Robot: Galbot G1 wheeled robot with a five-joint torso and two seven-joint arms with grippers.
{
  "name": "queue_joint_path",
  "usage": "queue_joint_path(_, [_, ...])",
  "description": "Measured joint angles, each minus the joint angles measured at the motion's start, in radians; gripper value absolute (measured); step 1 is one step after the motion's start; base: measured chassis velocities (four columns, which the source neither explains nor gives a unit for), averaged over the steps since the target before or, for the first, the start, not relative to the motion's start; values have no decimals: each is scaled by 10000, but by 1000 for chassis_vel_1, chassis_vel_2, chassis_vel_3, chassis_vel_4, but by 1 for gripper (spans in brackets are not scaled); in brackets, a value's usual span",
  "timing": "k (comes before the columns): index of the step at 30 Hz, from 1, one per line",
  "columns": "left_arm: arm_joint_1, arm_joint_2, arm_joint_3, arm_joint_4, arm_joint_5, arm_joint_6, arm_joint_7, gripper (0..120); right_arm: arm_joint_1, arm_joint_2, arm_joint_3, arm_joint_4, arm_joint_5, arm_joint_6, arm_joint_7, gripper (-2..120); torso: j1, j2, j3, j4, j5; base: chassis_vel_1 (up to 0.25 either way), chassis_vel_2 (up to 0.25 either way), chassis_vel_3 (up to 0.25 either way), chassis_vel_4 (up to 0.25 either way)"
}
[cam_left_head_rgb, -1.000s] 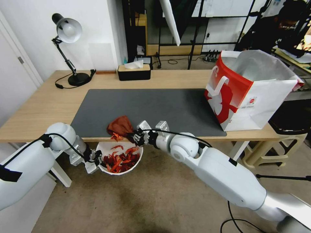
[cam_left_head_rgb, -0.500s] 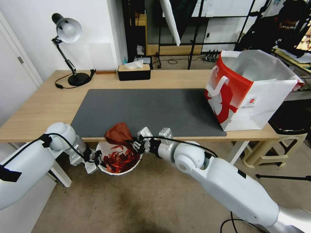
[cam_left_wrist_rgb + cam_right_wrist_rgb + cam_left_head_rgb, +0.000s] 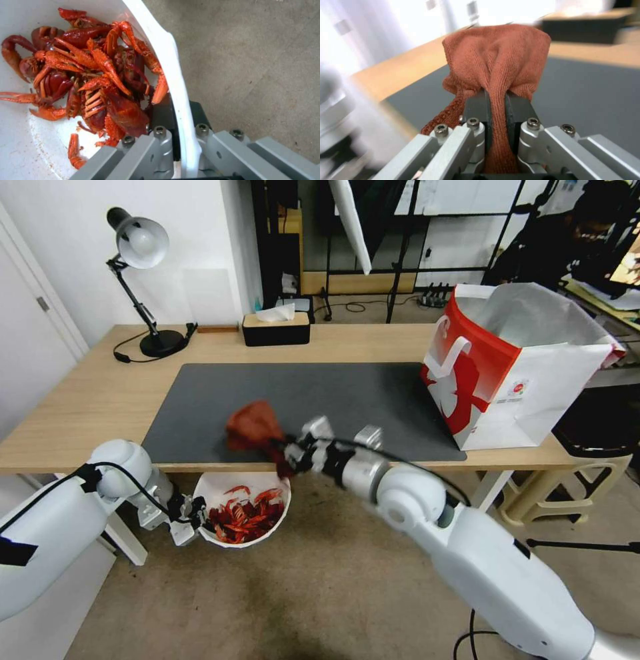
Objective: Sweep shrimp from table into container with towel, then put container into takeout bag.
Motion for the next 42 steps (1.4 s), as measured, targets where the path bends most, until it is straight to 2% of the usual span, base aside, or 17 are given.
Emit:
queue_joint_path(1, [38, 8, -9, -27, 16, 0, -3, 0, 21, -15, 166, 54, 34, -61, 593, 6, 0, 1, -1, 0, 0, 0, 0, 0, 0])
queue_joint_path(5, [56, 9, -12, -41, 25, 0, -4, 0, 30, -32, 247, 73, 36, -90, 979, 6, 0, 0, 0, 0, 0, 0, 0, 0, 0])
queue_joint_path(6, [114, 10, -19, -88, 49, 5, -7, 0, -3, -134, 537, 126, 34, -318, 2259, 6, 0, 0, -1, 0, 0, 0, 0, 0, 0])
queue_joint_path(8, [148, -7, -20, -117, 72, 10, -8, 0, -122, -234, 739, 125, 27, -466, 2924, 6, 0, 0, 0, -1, 1, 0, 0, 0, 0])
queue_joint_path(12, [187, -36, -15, -162, 96, 15, -8, 0, -452, -372, 1074, 14, 83, -557, 3378, 6, 0, 0, 0, -2, 1, 0, 0, 0, 0])
queue_joint_path(21, [251, -61, 7, -180, 121, 26, -9, 0, -946, -428, 1516, -395, 360, -436, 3589, 6, 0, 0, 0, 0, 1, 0, 0, 0, 0])
queue_joint_path(28, [206, -89, 21, -190, 114, 48, -9, 0, -1200, -332, 1636, -411, 423, -591, 3860, 33, 0, 0, 0, -1, 0, 0, 0, 0, 0])
queue_joint_path(29, [206, -89, 21, -190, 114, 48, -9, 0, -1200, -332, 1636, -411, 423, -591, 3860, 33, 0, 0, 0, -1, 0, 0, 0, 0, 0])
queue_joint_path(31, [205, -66, 21, -189, 104, 49, -7, 0, -1166, -312, 1634, -343, 430, -876, 4158, 45, 0, 0, 0, -1, -1, 0, 0, 0, 0])
queue_joint_path(32, [205, -66, 21, -189, 104, 49, -7, 0, -1166, -312, 1634, -343, 430, -876, 4158, 45, 0, 0, 0, -1, -1, 0, 0, 0, 0])
queue_joint_path(35, [233, -36, 4, -209, 97, 51, -5, 0, -1075, -316, 1619, -323, 448, -959, 4314, 60, 0, 0, 0, 1, -1, 0, 0, 0, 0])
queue_joint_path(36, [233, -36, 4, -209, 97, 51, -5, 0, -1075, -316, 1619, -323, 448, -959, 4314, 60, 0, 0, 0, 1, -1, 0, 0, 0, 0])
queue_joint_path(39, [246, -13, -10, -218, 83, 51, -3, 0, -1118, -360, 1613, -195, 433, -864, 4368, 76, 0, 0, 0, 0, -1, 0, 0, 0, 0])
queue_joint_path(40, [246, -13, -10, -218, 83, 51, -3, 0, -1118, -360, 1613, -195, 433, -864, 4368, 76, 0, 0, 0, 0, -1, 0, 0, 0, 0])
queue_joint_path(42, [260, -7, -20, -227, 82, 52, -1, 0, -1268, -387, 1628, -77, 309, -562, 4265, 83, 0, 0, -1, 1, -1, 0, 0, 0, 0])
